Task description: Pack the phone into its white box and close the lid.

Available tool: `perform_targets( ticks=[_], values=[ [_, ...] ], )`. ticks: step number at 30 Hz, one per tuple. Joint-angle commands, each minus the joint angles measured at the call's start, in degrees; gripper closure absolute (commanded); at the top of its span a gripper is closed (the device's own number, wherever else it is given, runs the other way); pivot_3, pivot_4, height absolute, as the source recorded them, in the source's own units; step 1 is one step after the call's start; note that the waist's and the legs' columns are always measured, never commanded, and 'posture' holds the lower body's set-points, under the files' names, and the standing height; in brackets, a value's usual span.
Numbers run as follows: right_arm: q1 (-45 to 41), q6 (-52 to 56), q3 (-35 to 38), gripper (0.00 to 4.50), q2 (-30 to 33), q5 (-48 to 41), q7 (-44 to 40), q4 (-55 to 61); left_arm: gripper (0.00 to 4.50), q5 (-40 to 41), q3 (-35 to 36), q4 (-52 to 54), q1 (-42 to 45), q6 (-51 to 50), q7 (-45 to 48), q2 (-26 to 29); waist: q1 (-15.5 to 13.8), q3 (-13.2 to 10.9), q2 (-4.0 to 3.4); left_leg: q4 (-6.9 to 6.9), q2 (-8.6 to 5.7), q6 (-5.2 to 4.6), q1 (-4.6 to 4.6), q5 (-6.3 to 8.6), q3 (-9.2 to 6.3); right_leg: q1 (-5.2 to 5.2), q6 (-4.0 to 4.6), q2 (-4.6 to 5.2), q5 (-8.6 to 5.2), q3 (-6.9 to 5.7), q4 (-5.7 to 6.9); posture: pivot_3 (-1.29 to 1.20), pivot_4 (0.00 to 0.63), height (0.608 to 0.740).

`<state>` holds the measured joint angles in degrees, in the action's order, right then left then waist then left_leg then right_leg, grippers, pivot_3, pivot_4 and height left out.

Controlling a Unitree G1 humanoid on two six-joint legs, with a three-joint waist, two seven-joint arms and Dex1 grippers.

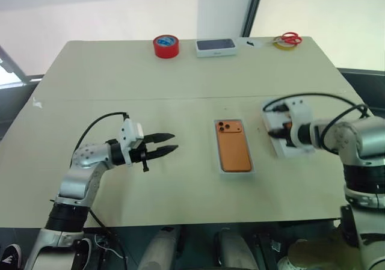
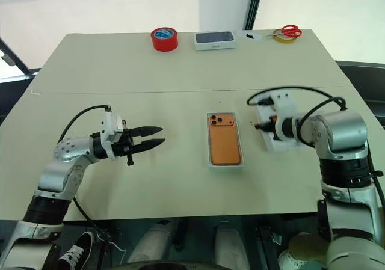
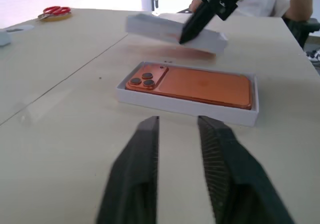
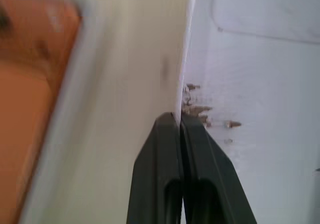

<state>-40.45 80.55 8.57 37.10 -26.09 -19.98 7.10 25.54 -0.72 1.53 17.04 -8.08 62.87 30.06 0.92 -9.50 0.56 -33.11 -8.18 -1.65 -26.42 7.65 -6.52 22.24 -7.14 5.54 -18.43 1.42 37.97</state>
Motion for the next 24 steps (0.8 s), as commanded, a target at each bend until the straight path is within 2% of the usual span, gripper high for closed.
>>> perform_targets(
  ticks=[1,6,8,10,14,16,19,22,24],
  values=[
    [-2.63,-4.39,9.14,4.5,-9.33,-6.26,0.09,6.59,4.47,0.6,1.37,0.98,0.99,-0.67,-2.57,-0.98,-0.05,0.0,0.0,0.04,0.0,0.02,0.0,-0.02,-0.01,0.01,0.0,-0.01,0.0,0.0,0.02,0.0,0.15,0.74],
    [-0.59,6.14,18.32,4.5,-25.0,-18.91,0.85,16.9,4.47,-0.42,0.61,1.67,0.8,-0.05,-4.68,-2.17,-0.22,0.0,0.0,0.04,0.01,0.11,0.0,-0.1,-0.07,0.06,0.0,-0.05,0.01,0.0,0.17,0.0,0.15,0.74],
    [0.04,10.52,23.28,4.5,-30.93,-27.03,2.88,16.26,4.47,-1.26,0.13,2.13,0.73,1.05,-5.13,-2.29,-0.39,0.02,0.02,0.03,0.01,0.13,0.01,-0.09,-0.08,0.04,0.02,-0.06,0.02,-0.01,0.18,0.0,0.15,0.74],
    [1.44,11.95,26.34,4.5,-33.94,-37.08,6.1,13.73,4.47,-1.04,-0.02,2.45,0.71,0.2,-5.26,-2.23,-0.39,0.03,0.01,0.02,-0.01,0.24,0.02,-0.03,-0.07,0.03,0.07,-0.06,0.04,-0.01,0.17,0.0,0.15,0.74],
    [6.21,11.45,22.49,4.5,-29.0,-58.78,15.44,5.67,4.47,-0.64,-0.19,2.92,0.77,-0.18,-4.82,-2.12,-0.22,0.02,-0.03,0.06,-0.02,0.24,0.02,-0.02,-0.05,0.04,0.08,-0.05,0.05,0.0,0.16,0.0,0.15,0.74],
    [10.05,7.72,15.08,4.5,-22.93,-70.89,20.54,4.58,4.47,-0.38,-0.4,3.54,0.69,-0.37,-4.69,-2.27,-0.11,0.02,-0.05,0.09,-0.01,0.23,0.02,-0.03,-0.04,0.07,0.09,-0.03,0.04,0.01,0.15,0.0,0.15,0.74],
    [14.89,-0.12,4.46,4.5,-14.47,-83.11,27.99,3.87,4.47,-0.01,-1.07,4.59,0.54,-0.64,-4.65,-2.95,0.21,0.02,-0.04,0.1,0.01,0.12,0.01,-0.09,-0.03,0.08,0.1,-0.01,0.03,0.03,0.12,0.0,0.15,0.74],
    [15.6,-5.24,-1.67,4.5,-9.93,-86.91,29.7,3.09,4.47,-0.09,-1.89,5.56,0.34,-1.07,-4.89,-3.97,0.44,0.02,-0.04,0.09,0.06,0.1,0.01,-0.1,-0.01,0.07,0.29,0.0,-0.08,0.05,0.11,0.0,0.15,0.74],
    [13.87,-7.56,-3.59,4.5,-9.89,-86.91,29.7,1.37,4.47,-0.65,-2.56,5.85,0.18,-0.85,-5.0,-4.48,0.35,0.03,-0.04,0.09,0.07,0.09,0.02,-0.1,-0.01,0.06,0.29,-0.02,-0.08,0.04,0.09,0.0,0.15,0.74]
  ],
)
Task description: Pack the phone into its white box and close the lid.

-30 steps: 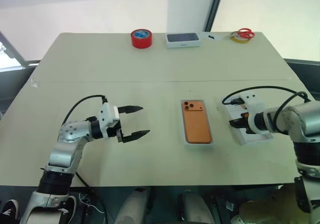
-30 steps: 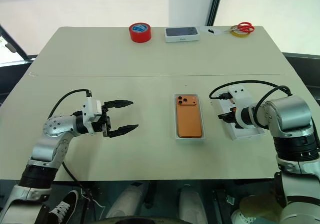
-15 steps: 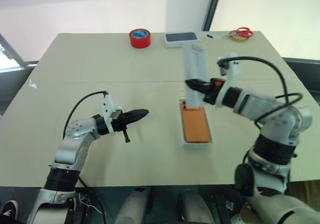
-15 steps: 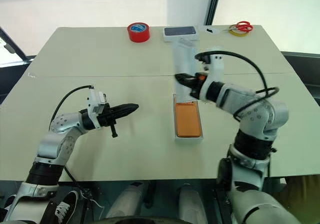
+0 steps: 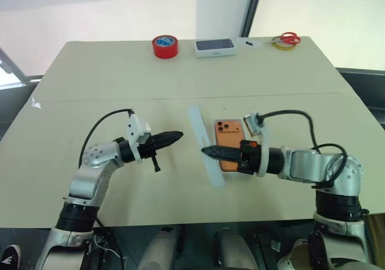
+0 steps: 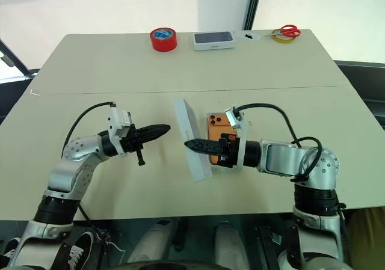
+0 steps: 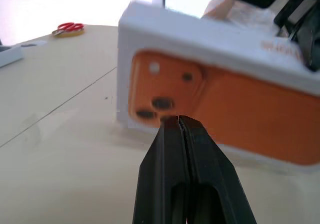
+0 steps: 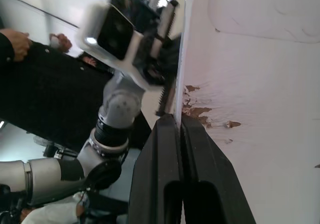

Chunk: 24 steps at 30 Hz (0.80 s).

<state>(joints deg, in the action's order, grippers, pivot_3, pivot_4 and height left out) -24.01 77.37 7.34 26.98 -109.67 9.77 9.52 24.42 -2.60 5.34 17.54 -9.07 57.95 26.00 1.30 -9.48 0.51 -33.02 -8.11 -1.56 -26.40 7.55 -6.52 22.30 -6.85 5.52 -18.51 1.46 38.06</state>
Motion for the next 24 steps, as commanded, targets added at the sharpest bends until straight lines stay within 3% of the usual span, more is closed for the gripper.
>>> perform_targets(
  ticks=[1,10,21,24],
  values=[
    [-3.5,-5.6,-2.95,4.5,0.15,-3.33,0.58,-2.05,4.47,0.24,-0.95,2.25,-0.48,0.28,-0.14,-0.62,-0.03,0.0,0.0,0.0,0.01,0.0,0.0,0.0,0.0,-0.01,0.0,-0.02,0.0,0.0,-0.02,0.0,0.15,0.74],
    [-4.59,-9.54,-5.97,4.5,0.38,-3.33,5.97,-7.46,4.47,-0.41,-1.83,2.74,-1.9,0.51,-0.54,-1.17,-0.56,0.0,0.01,-0.03,0.0,-0.02,-0.02,-0.01,-0.01,-0.01,-0.15,-0.03,0.09,0.0,-0.05,0.0,0.15,0.74],
    [-5.28,-10.5,-6.92,4.5,3.75,0.09,2.96,-11.91,4.47,-5.3,-6.29,-4.24,0.6,4.72,-2.32,-6.44,-0.58,0.02,0.02,-0.05,0.0,-0.02,-0.01,-0.01,0.0,-0.05,-0.15,-0.02,0.08,-0.01,-0.06,0.0,0.15,0.74],
    [-5.36,-10.85,-6.03,3.49,3.93,0.68,1.61,-13.27,4.5,-6.25,-7.46,-5.42,2.08,5.61,-2.52,-8.26,-0.7,0.02,0.02,-0.07,0.0,-0.03,-0.01,-0.01,-0.01,-0.07,-0.15,-0.02,0.08,-0.03,-0.06,0.0,0.15,0.74]
  ],
)
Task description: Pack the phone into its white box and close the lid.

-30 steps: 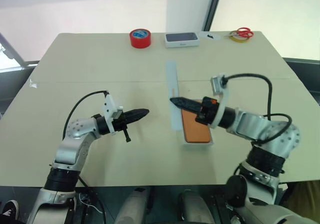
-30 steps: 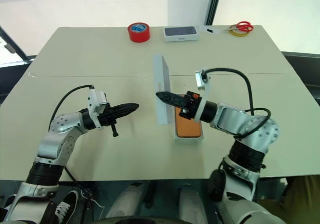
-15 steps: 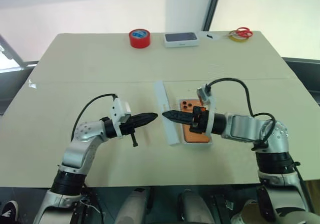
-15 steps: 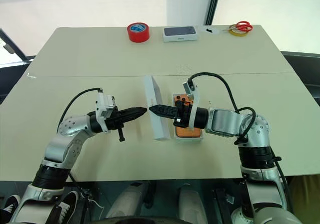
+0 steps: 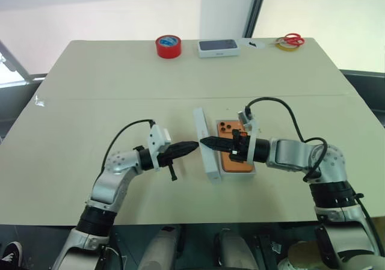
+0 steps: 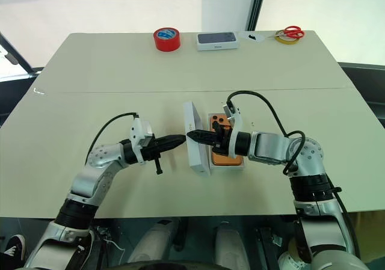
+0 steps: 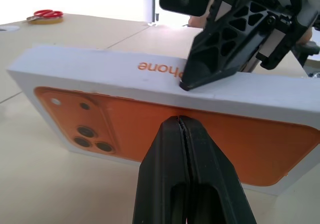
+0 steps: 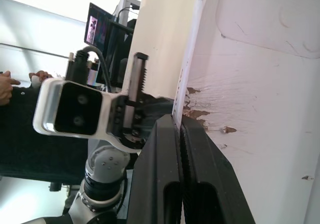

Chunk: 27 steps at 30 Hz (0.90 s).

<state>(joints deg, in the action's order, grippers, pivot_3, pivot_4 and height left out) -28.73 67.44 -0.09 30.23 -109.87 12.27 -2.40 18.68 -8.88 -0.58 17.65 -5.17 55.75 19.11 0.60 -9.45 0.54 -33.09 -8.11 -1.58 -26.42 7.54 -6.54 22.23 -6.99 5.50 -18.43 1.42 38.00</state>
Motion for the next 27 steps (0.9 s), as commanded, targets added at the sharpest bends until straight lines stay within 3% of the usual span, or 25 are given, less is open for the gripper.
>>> perform_targets(
  ticks=[1,4,8,11,15,18,22,25,27],
  values=[
    [-0.63,-1.18,1.88,3.11,0.91,1.79,-1.42,-1.78,4.5,-0.48,-1.48,0.4,2.54,1.44,-0.5,-2.1,0.01,0.0,0.0,0.0,0.0,0.0,0.0,0.0,0.0,0.0,0.0,0.0,0.0,0.0,0.0,0.0,0.15,0.74],
    [0.15,-1.94,5.04,1.64,4.4,8.4,-5.69,-0.81,4.5,-1.46,-2.68,-1.35,4.32,2.09,-1.11,-4.33,-0.1,0.0,0.0,-0.04,-0.02,-0.01,-0.03,0.0,0.0,0.01,-0.03,0.01,0.02,-0.01,-0.01,0.0,0.15,0.74],
    [3.96,-2.52,11.33,1.64,10.77,13.95,-13.91,2.28,4.5,-2.64,-4.04,-3.71,6.86,2.78,-1.8,-7.0,-0.25,0.0,0.01,-0.1,-0.05,-0.03,-0.06,0.0,0.0,-0.03,-0.06,0.02,0.03,-0.04,-0.02,0.0,0.15,0.74],
    [7.79,-3.8,12.45,1.64,16.52,23.54,-22.24,7.9,4.5,-2.41,-4.46,-4.01,8.22,2.08,-1.75,-8.23,-0.52,-0.01,0.02,-0.12,-0.04,-0.07,-0.08,0.03,0.0,-0.03,-0.08,0.02,0.02,-0.06,-0.03,0.0,0.15,0.74],
    [7.17,-12.98,11.44,1.64,18.2,39.51,-26.28,10.54,4.5,-2.77,-4.33,-3.94,7.96,2.23,-0.44,-6.87,0.46,0.04,-0.06,-0.12,0.03,-0.06,-0.04,0.03,0.05,-0.16,-0.08,-0.02,0.02,-0.03,0.01,0.0,0.15,0.74],
    [7.18,-16.96,11.07,1.64,16.77,46.1,-28.55,12.78,4.5,-2.06,-3.61,-2.61,6.55,1.05,1.01,-4.37,0.28,0.04,-0.07,-0.1,0.03,-0.06,-0.04,0.02,0.04,-0.03,-0.09,-0.02,0.01,-0.04,0.0,0.0,0.15,0.74],
    [10.65,-26.82,4.3,2.94,19.44,63.06,-34.87,16.83,4.5,-0.49,-2.95,0.68,2.94,-2.28,4.96,2.16,0.09,0.04,-0.07,-0.1,0.02,-0.06,-0.05,0.03,0.02,0.0,-0.1,-0.01,0.01,-0.03,-0.02,0.0,0.15,0.74],
    [13.62,-35.69,-0.78,4.44,21.96,75.31,-40.21,16.94,4.5,-0.33,-2.79,1.42,2.06,-4.13,5.49,4.49,-0.32,0.04,-0.07,-0.12,-0.01,-0.04,-0.04,0.04,0.01,-0.02,-0.08,0.0,0.01,-0.04,-0.02,0.0,0.15,0.74],
    [15.9,-39.83,-3.02,4.44,22.94,80.69,-43.56,16.24,4.5,-3.08,-4.13,-0.92,2.47,-2.58,4.85,4.65,-0.85,0.04,-0.07,-0.14,-0.06,0.02,-0.04,0.08,0.02,-0.03,-0.06,0.04,0.0,-0.05,-0.02,0.0,0.15,0.74]
  ],
)
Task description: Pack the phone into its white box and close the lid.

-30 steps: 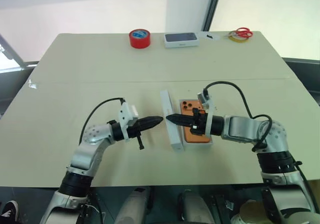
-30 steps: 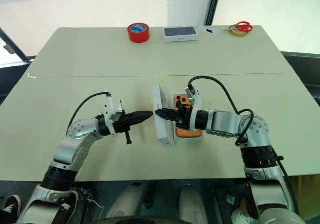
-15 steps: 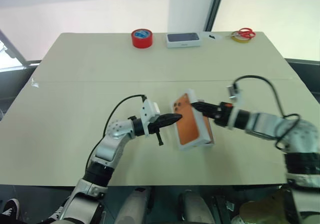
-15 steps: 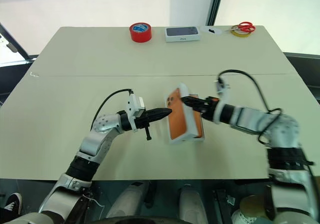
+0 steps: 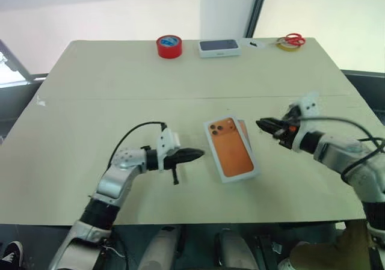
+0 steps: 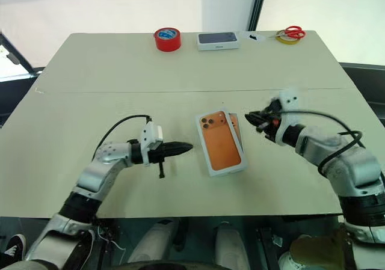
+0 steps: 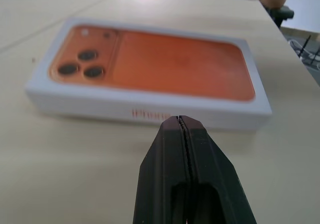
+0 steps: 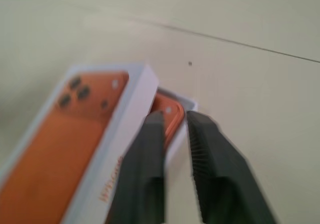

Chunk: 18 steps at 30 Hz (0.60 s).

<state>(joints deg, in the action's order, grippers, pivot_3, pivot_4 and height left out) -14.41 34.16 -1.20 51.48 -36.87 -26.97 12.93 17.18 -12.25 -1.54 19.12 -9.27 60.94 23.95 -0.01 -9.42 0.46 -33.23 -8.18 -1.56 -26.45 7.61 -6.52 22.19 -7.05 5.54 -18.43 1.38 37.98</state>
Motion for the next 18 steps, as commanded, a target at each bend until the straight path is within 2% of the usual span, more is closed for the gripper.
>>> perform_targets(
  ticks=[1,3,12,18],
  values=[
    [2.2,-7.61,-2.32,4.44,1.68,9.11,-5.63,0.64,4.5,-2.75,-1.39,-1.02,1.22,2.23,-0.51,-0.24,-0.47,0.0,0.0,-0.02,0.0,0.04,0.0,0.02,0.01,-0.01,0.0,0.0,0.0,0.01,0.0,0.0,0.15,0.74],
    [3.09,-9.78,-2.84,4.44,1.7,12.14,-7.51,0.59,4.5,-4.39,-2.48,-3.46,2.49,3.71,-1.47,-2.04,-0.69,0.0,0.0,-0.02,0.0,0.06,0.0,0.04,0.02,0.0,0.0,0.01,0.0,0.02,-0.01,0.0,0.15,0.74],
    [2.21,-7.34,0.1,4.44,-0.16,15.27,-9.7,1.24,4.5,-8.04,-5.2,-13.79,10.04,7.62,-4.35,-11.27,-0.62,-0.01,0.02,-0.04,0.02,-0.03,0.0,-0.02,-0.02,-0.03,-0.04,-0.01,0.02,-0.02,0.01,0.0,0.15,0.74],
    [0.74,-6.94,-1.47,4.44,-1.32,20.51,-8.85,2.43,4.5,-7.97,-4.26,-16.83,12.74,8.3,-4.41,-13.11,-0.65,-0.01,0.03,-0.05,0.01,-0.04,0.0,-0.04,-0.03,-0.02,-0.05,-0.01,0.02,-0.04,0.01,0.0,0.15,0.74]
  ],
)
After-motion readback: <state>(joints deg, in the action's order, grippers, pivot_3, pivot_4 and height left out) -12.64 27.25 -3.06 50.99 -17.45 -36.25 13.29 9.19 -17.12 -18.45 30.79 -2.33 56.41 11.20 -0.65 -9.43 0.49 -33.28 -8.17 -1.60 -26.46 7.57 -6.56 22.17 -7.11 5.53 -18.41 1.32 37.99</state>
